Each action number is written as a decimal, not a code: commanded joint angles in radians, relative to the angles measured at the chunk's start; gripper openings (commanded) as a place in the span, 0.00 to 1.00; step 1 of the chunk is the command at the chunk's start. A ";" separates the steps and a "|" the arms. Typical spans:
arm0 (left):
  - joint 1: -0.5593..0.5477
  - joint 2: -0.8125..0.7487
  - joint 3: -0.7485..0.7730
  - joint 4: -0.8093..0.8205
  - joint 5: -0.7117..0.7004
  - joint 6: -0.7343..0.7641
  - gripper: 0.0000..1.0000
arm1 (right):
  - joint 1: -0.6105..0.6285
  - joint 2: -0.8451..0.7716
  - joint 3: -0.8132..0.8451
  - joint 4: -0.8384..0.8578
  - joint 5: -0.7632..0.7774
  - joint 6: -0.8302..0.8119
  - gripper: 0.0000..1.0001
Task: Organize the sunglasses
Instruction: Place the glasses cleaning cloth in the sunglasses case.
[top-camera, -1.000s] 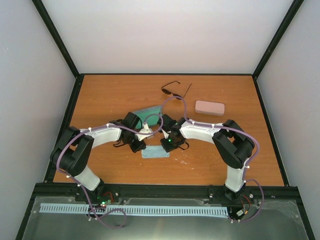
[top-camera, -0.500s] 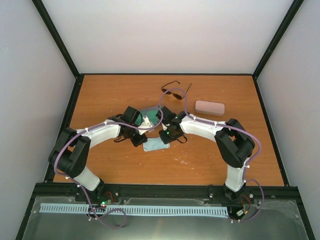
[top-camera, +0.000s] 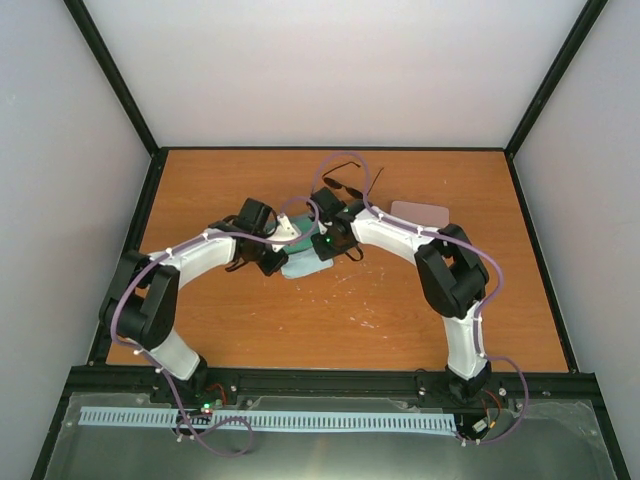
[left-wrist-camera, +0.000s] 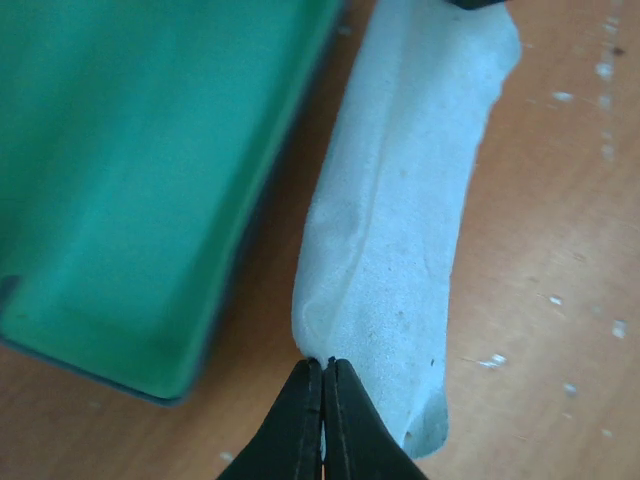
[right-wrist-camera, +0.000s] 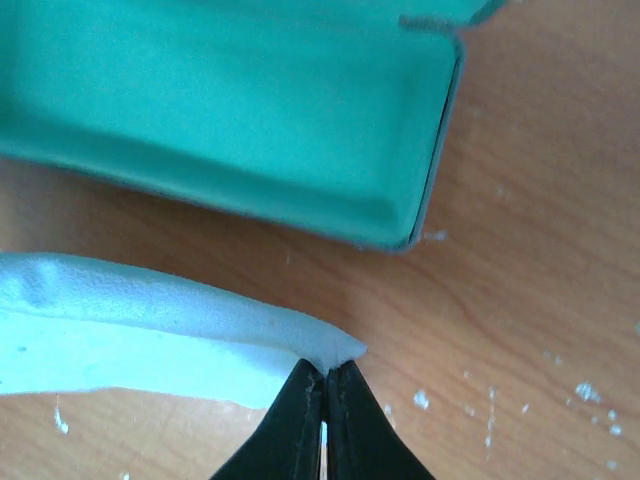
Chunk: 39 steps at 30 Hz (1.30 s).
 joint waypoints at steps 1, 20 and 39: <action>0.055 0.061 0.076 0.034 -0.016 0.011 0.01 | -0.022 0.054 0.089 -0.028 0.015 -0.034 0.03; 0.126 0.181 0.194 0.041 0.006 0.064 0.01 | -0.083 0.245 0.367 -0.124 -0.030 -0.085 0.03; 0.156 0.246 0.239 0.052 0.023 0.085 0.01 | -0.095 0.333 0.468 -0.173 -0.054 -0.092 0.03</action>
